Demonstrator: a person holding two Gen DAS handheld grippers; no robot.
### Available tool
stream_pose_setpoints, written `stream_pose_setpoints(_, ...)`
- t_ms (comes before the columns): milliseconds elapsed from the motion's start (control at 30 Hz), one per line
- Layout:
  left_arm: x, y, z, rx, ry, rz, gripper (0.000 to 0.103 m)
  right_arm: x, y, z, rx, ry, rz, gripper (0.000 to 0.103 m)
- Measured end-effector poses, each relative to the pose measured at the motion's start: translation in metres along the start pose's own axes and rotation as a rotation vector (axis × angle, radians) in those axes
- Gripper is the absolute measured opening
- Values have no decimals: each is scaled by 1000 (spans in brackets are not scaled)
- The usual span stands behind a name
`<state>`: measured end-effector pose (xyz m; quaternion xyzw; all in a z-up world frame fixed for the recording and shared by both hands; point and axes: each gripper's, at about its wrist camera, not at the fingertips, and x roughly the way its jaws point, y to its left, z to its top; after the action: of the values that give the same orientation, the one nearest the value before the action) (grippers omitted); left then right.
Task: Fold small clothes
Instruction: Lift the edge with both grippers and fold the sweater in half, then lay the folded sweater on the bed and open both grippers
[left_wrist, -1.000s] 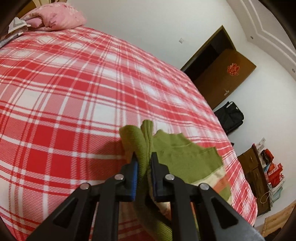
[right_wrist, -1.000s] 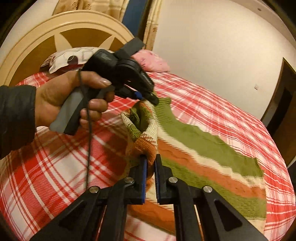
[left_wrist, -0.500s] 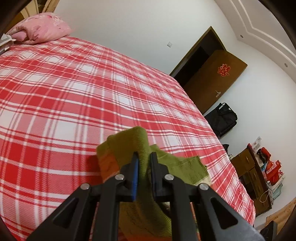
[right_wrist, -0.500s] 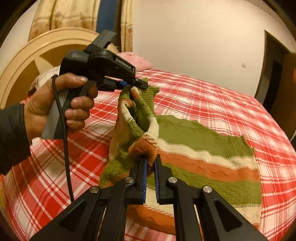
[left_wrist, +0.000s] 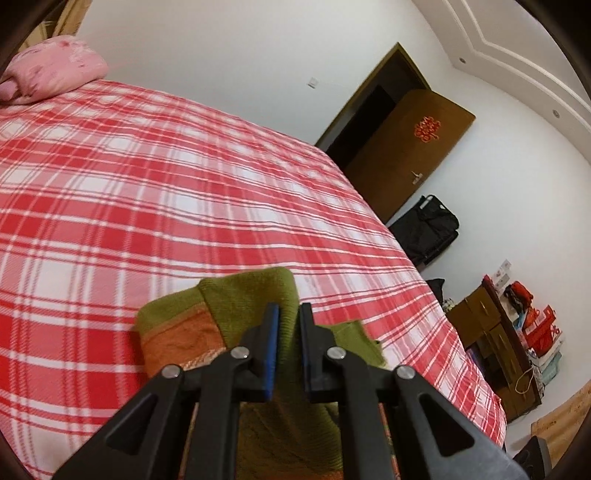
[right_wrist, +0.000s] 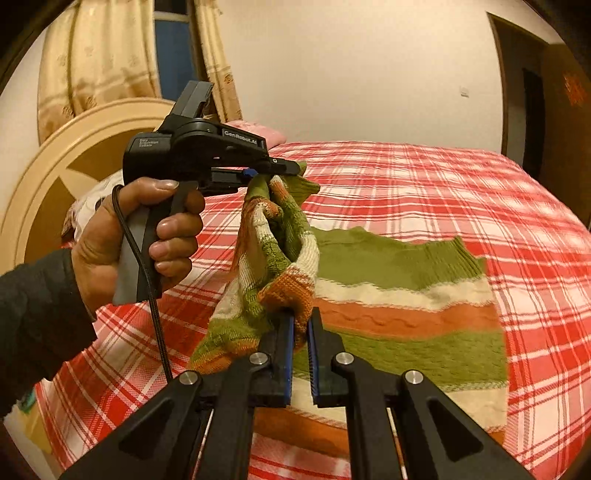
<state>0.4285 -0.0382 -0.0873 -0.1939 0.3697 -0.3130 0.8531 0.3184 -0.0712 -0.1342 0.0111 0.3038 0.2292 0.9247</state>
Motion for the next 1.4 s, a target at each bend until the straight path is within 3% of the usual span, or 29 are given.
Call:
stream_pose_setpoints(767, 121, -118, -35, 168, 190, -75, 8, -51, -116, -40, 218, 55, -71, 6)
stream_pose_setpoints(967, 113, -133, -42, 232, 179, -67, 7, -50, -135, -59, 277, 116, -64, 0)
stream_pose_setpoints(1033, 99, -138, -40, 287, 145, -10, 18, -49, -140, -68, 295, 153, -30, 0)
stream_pose_setpoints(1067, 91, -139, -38, 301, 131, 15, 38, -51, -143, -71, 294, 149, -41, 0)
stream_pose_setpoints(1100, 76, -138, -39, 309, 105, 11, 63, -54, -146, -73, 293, 143, -45, 0)
stream_pose_setpoints(1167, 53, -134, -45, 337, 49, 27, 89, -60, -155, -72, 323, 119, -52, 1)
stream_pose_setpoints(1233, 35, -125, -54, 351, 23, 37, 92, -64, -159, -63, 330, 87, -55, 1)
stream_pose_setpoints(1400, 9, -81, -92, 311, 91, 129, 93, -50, -158, -17, 255, 67, -24, 2)
